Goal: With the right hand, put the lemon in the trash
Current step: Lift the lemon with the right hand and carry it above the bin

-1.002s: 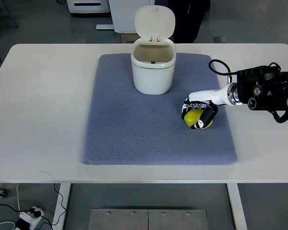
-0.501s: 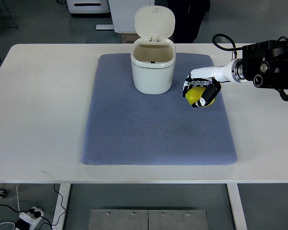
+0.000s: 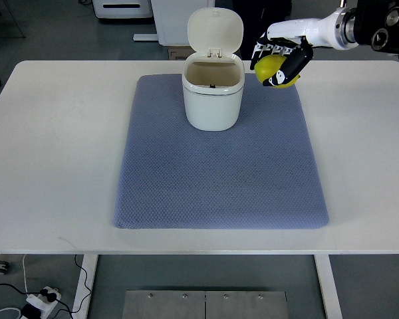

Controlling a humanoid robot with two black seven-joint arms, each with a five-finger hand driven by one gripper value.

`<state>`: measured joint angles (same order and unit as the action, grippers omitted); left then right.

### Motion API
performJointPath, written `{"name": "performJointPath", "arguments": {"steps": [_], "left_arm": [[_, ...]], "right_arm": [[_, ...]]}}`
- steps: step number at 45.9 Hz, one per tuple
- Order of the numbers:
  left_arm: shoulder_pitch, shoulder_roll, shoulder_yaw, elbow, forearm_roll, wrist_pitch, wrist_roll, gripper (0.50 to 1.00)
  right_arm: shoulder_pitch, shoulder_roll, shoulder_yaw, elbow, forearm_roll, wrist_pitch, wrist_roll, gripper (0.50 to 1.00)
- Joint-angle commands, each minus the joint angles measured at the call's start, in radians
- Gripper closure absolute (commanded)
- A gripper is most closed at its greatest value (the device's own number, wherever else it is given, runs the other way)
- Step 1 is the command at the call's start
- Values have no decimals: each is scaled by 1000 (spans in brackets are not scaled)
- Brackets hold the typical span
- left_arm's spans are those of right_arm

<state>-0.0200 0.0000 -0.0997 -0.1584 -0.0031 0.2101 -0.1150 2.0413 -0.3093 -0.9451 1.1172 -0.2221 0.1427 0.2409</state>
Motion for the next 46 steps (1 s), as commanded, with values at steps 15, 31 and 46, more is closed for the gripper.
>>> {"name": "performJointPath", "arguments": {"steps": [15, 31, 46], "left_arm": [[0, 0, 0, -1, 0, 0, 0, 500], [0, 0, 0, 0, 0, 0, 0, 500], [0, 0, 0, 0, 0, 0, 0, 500]], "right_arm": [[-21, 56, 94, -99, 191, -28, -9, 1000], [-154, 113, 235, -184, 231, -68, -28, 1000], [-289, 176, 388, -310, 268, -98, -29, 1000]]}}
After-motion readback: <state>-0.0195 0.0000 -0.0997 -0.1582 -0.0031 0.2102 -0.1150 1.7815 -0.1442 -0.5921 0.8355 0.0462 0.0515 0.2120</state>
